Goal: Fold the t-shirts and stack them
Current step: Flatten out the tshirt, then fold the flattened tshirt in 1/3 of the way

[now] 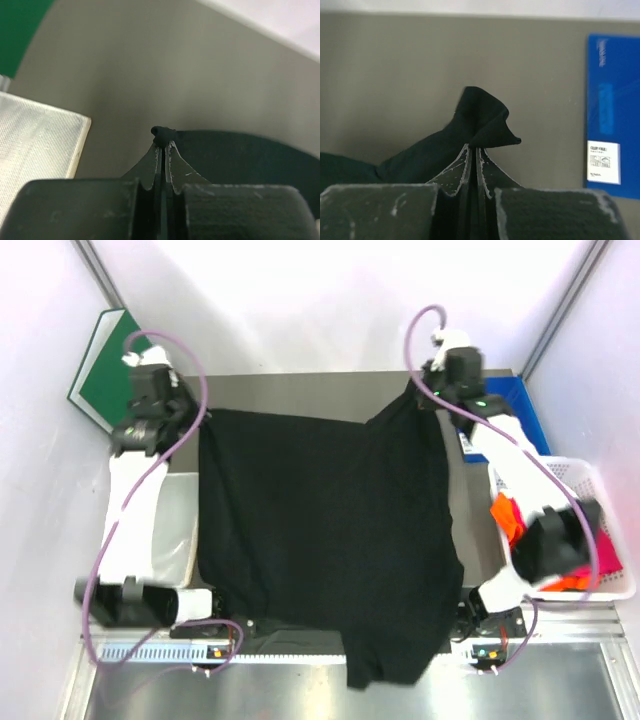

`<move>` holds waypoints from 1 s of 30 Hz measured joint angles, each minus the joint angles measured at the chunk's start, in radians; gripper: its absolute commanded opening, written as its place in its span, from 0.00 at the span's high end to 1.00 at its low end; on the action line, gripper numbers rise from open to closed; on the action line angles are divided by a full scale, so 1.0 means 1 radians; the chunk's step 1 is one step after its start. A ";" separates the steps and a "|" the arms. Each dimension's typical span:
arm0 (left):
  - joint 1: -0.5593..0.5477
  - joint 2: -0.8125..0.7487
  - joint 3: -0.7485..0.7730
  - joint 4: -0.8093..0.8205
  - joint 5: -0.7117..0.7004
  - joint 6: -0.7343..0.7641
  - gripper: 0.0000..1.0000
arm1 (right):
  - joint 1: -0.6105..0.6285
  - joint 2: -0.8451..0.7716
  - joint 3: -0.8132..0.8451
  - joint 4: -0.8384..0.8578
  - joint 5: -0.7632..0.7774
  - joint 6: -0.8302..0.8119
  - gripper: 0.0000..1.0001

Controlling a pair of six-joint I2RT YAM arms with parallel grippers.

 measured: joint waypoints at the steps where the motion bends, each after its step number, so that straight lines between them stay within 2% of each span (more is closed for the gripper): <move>1: 0.000 0.047 -0.010 0.010 -0.003 0.005 1.00 | -0.002 0.060 0.008 0.008 0.001 -0.008 1.00; 4: 0.000 0.207 -0.010 0.058 -0.016 0.013 1.00 | -0.013 0.249 0.094 0.002 -0.002 -0.027 1.00; 8: 0.000 0.440 0.016 0.112 -0.023 0.011 1.00 | -0.027 0.515 0.337 -0.008 -0.006 -0.044 1.00; 11: 0.000 0.607 0.112 0.109 -0.024 0.007 1.00 | -0.042 0.689 0.553 -0.027 -0.020 -0.045 1.00; 13: 0.000 0.710 0.211 0.103 -0.026 0.005 1.00 | -0.056 0.760 0.633 -0.023 -0.036 -0.034 1.00; 18: 0.000 0.915 0.488 0.083 -0.036 0.000 1.00 | -0.113 0.861 0.713 -0.008 -0.068 0.009 1.00; 22: -0.001 1.009 0.652 0.076 -0.043 -0.017 1.00 | -0.159 0.901 0.716 0.024 -0.084 0.042 1.00; 30: -0.007 1.038 0.701 0.077 -0.045 -0.053 1.00 | -0.196 0.926 0.720 0.085 -0.129 0.100 1.00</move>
